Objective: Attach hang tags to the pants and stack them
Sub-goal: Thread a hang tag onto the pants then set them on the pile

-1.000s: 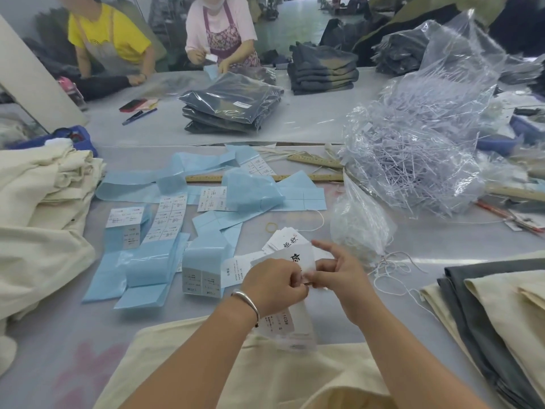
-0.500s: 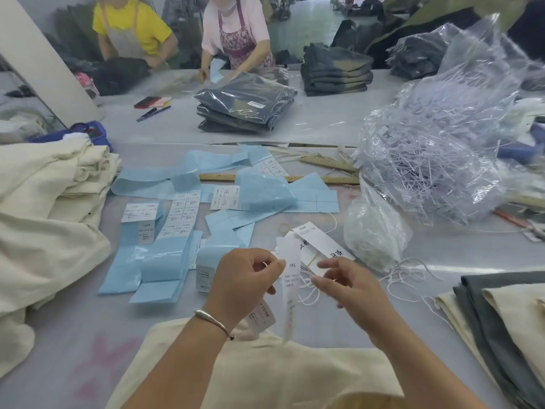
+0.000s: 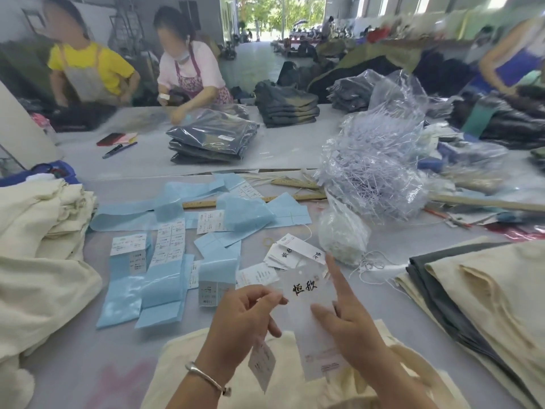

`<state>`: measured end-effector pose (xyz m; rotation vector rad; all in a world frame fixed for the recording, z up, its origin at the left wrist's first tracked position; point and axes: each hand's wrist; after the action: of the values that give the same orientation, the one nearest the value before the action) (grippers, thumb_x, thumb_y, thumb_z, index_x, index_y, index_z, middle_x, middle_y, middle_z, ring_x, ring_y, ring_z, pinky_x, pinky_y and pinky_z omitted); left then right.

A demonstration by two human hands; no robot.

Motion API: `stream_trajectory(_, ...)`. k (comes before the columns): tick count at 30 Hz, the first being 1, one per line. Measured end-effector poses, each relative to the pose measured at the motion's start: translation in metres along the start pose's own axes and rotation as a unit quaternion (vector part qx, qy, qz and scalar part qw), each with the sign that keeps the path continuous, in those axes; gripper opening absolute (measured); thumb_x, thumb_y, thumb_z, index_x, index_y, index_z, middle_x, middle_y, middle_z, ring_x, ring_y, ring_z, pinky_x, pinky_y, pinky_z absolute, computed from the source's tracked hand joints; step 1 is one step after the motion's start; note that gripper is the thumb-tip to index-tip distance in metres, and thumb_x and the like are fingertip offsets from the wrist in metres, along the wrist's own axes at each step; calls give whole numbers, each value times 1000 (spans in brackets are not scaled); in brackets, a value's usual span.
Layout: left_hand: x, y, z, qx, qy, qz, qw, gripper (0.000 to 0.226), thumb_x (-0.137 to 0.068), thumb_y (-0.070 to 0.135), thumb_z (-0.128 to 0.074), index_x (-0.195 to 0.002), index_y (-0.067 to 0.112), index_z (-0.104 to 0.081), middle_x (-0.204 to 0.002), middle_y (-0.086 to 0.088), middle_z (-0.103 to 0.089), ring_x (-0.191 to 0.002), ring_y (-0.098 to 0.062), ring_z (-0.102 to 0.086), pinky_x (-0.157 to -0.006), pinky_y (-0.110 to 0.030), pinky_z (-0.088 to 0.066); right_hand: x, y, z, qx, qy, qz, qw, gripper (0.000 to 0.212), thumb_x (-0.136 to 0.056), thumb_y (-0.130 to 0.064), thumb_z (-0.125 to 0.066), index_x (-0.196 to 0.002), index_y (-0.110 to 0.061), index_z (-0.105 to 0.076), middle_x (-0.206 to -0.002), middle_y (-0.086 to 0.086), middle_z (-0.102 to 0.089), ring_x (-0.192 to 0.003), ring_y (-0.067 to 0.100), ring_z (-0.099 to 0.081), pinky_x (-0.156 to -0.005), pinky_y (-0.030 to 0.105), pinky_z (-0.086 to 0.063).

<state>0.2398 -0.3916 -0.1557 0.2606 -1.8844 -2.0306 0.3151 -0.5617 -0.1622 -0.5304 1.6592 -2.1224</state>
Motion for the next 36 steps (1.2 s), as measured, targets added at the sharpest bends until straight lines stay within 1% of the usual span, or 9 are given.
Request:
stream_trajectory(4,26,-6,6,-20,-34,1,999,38,-73,39,-64,-61,3,-65,-44,-4,-54,-52,-17,-62,-57,-19,-46,33,-2,-5,-81,42,-8,996,47,-92,3,-56,-109,-38,-72,-100,-8,-75,-82,5,-69,-66,14,-49)
stream_trajectory(6,35,-2,9,-26,-62,-5,998,38,-74,38,-65,-62,2,-64,-46,-9,-53,-52,-18,-63,-57,-17,-46,45,-2,-8,-105,35,-38,993,40,-84,3,-67,-115,-23,-71,-104,0,-74,-84,11,-69,-68,20,-52)
stream_trajectory(9,48,6,17,-27,-77,-23,996,33,-77,33,-66,-63,4,-63,-46,-9,-54,-53,-18,-63,-58,-17,-47,58,-10,-11,-77,-10,-67,995,84,-59,0,-81,-135,-23,-51,-120,7,-64,-96,16,-66,-76,27,-54)
stream_trajectory(12,57,11,16,-48,-109,-45,992,26,-86,24,-71,-63,12,-66,-46,-6,-57,-52,-18,-64,-56,-20,-47,66,-24,-23,64,-4,-16,998,106,-65,1,-72,-150,-34,-19,-133,4,-51,-114,22,-56,-90,27,-51)
stream_trajectory(17,69,18,4,-139,-161,-66,975,33,-82,39,-75,-74,9,-64,-62,-5,-70,-55,-12,-65,-60,-22,-49,79,-36,-43,148,-29,52,987,116,-79,0,-65,-146,-42,20,-77,0,-53,-71,14,-62,-71,38,-54)
stream_trajectory(21,71,21,8,-132,-183,-55,973,40,-78,41,-78,-73,4,-63,-56,2,-66,-54,-11,-61,-59,-23,-46,86,-44,-44,129,-18,67,989,125,-75,-5,-71,-136,-50,29,-98,3,-66,-82,19,-68,-80,44,-56)
stream_trajectory(24,73,23,8,-151,-175,-67,971,36,-72,45,-80,-62,16,-61,-52,5,-64,-51,-7,-59,-55,-18,-43,93,-48,-44,120,-16,90,989,127,-73,-5,-72,-137,-58,24,-90,4,-66,-78,22,-67,-77,44,-56)
stream_trajectory(28,74,26,6,-176,-147,-80,970,41,-66,55,-75,-56,19,-59,-50,4,-62,-49,-8,-57,-54,-21,-44,99,-53,-42,183,-39,134,973,116,-72,1,-66,-138,-69,-1,-59,-19,-55,-49,3,-48,-52,17,-42)
stream_trajectory(36,80,30,8,-85,-215,-69,971,27,-83,30,-64,-73,6,-65,-61,-6,-64,-55,-18,-59,-61,-28,-46,100,-53,-36,132,-24,87,987,83,-77,4,-66,-148,-25,-34,-60,-22,-58,-58,-4,-55,-60,8,-41)
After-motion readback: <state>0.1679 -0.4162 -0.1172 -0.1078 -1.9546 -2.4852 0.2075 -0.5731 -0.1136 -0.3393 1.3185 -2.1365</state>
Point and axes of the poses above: each hand's wrist, its own x-axis away from the middle knuckle, its own z-axis out of the back of the hand, y = z × x
